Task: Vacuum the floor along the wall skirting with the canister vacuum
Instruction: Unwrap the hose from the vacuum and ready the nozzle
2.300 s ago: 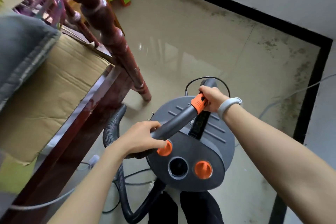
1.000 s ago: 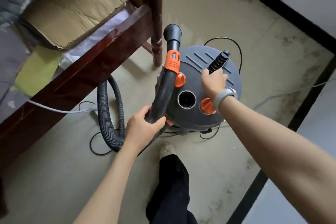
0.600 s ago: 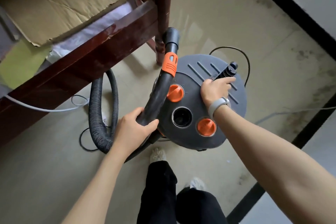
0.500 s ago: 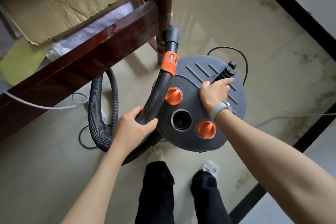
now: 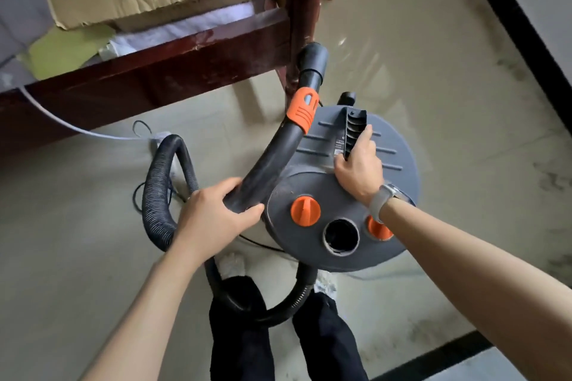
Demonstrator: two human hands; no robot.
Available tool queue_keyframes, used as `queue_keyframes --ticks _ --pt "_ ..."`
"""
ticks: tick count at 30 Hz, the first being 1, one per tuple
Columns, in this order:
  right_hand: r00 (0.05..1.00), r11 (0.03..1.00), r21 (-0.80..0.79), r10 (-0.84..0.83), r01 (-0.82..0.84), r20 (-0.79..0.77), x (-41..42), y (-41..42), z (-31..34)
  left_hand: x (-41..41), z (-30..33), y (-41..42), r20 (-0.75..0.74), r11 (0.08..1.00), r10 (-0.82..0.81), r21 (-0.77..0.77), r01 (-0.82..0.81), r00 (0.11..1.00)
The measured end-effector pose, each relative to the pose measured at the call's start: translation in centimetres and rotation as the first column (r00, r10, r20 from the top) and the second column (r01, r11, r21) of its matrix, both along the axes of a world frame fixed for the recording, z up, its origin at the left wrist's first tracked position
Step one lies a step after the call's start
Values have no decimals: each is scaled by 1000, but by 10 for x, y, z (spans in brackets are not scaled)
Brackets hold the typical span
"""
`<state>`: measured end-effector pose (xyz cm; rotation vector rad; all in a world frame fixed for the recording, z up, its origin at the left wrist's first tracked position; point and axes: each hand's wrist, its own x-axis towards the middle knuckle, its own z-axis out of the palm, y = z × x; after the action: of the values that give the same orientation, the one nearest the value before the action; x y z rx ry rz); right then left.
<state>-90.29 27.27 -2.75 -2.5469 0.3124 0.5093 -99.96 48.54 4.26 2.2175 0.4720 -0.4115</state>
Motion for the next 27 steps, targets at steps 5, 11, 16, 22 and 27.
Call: queue_keyframes --ticks 5,11,16,22,27 --pt "994 994 -7 112 -112 -21 15 -14 1 -11 4 -11 -22 999 35 42 -34 999" --pt "959 959 -22 282 -283 -33 46 -25 3 -16 4 -11 23 994 106 -7 -106 994" --pt "917 913 -80 396 -399 -47 69 -24 2 -12 5 -14 54 990 131 -62 -128 990" --pt "898 889 -130 438 -439 -37 85 -14 3 -11 -3 -29 22 989 4 -150 -1 1000" --pt "953 974 120 156 -192 261 54 -16 7 -16 -11 -43 20 964 77 -255 -69 997"
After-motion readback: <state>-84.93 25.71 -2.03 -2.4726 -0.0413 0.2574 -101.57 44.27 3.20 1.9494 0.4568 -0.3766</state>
